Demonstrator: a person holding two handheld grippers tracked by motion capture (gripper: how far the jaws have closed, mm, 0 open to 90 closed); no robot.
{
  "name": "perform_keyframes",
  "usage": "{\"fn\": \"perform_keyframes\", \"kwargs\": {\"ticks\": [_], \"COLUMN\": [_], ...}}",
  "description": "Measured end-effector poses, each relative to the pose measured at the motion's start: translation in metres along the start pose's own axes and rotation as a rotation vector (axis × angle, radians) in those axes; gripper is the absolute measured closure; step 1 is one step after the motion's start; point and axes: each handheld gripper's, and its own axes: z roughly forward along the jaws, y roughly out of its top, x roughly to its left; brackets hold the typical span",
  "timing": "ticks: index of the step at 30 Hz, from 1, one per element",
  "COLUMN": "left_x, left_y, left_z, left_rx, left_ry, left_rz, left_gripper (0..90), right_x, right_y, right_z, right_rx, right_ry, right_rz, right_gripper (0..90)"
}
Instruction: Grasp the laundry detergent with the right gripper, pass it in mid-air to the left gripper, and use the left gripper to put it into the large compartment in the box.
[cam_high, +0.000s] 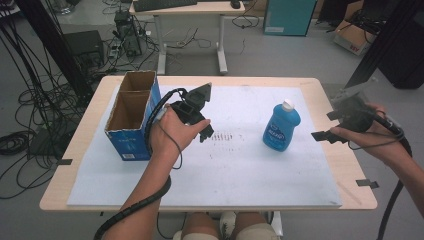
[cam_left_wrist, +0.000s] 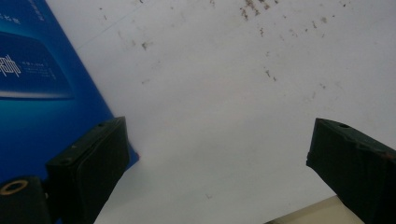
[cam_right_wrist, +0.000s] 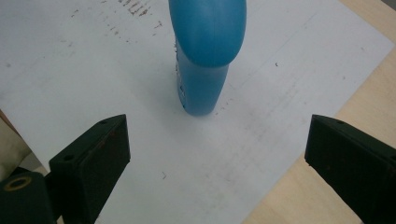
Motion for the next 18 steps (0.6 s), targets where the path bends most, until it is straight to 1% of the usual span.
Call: {"fn": "perform_keyframes", "kwargs": {"ticks": [1,2,3,7,8,11,15,16,18], "left_x": [0.0,0.0,0.0,-0.001,-0.001,-0.001,0.0,0.0,0.0], "left_y": [0.0,0.0,0.0,0.0,0.0,0.0,-0.001,-0.001,0.0], "left_z": [0.0,0.001,0.001,0.002,0.002,0.003,0.004,0.005,0.006], "left_rx": [0.0,0.0,0.001,-0.004,-0.004,0.0,0.002,0.002,0.003], "left_ry": [0.0,-0.002,-0.002,-0.001,-0.001,-0.003,0.0,-0.001,-0.001], "left_rz": [0.001,0.001,0.003,0.006,0.006,0.008,0.008,0.009,0.01], "left_gripper": [6.1,6.1,6.1,6.1,6.1,6.1,6.1,6.1,6.1], "right_x": [0.0,0.001,0.001,0.003,0.003,0.004,0.005,0.005,0.006], "right_y": [-0.003,-0.005,-0.009,-0.017,-0.017,-0.024,-0.028,-0.028,-0.029], "right_z": [0.003,0.005,0.009,0.02,0.02,0.032,0.042,0.044,0.05], "right_rx": [-0.008,-0.012,-0.016,-0.039,-0.039,-0.058,-0.077,-0.079,-0.084], "right_ry": [-0.002,-0.012,-0.023,-0.02,-0.02,-0.004,-0.003,-0.002,0.005], "right_rz": [-0.002,0.015,0.009,0.035,0.035,0.053,0.059,0.049,0.057], "right_gripper": [6.8,6.8,6.9,6.6,6.6,6.5,6.5,6.5,6.2]}}
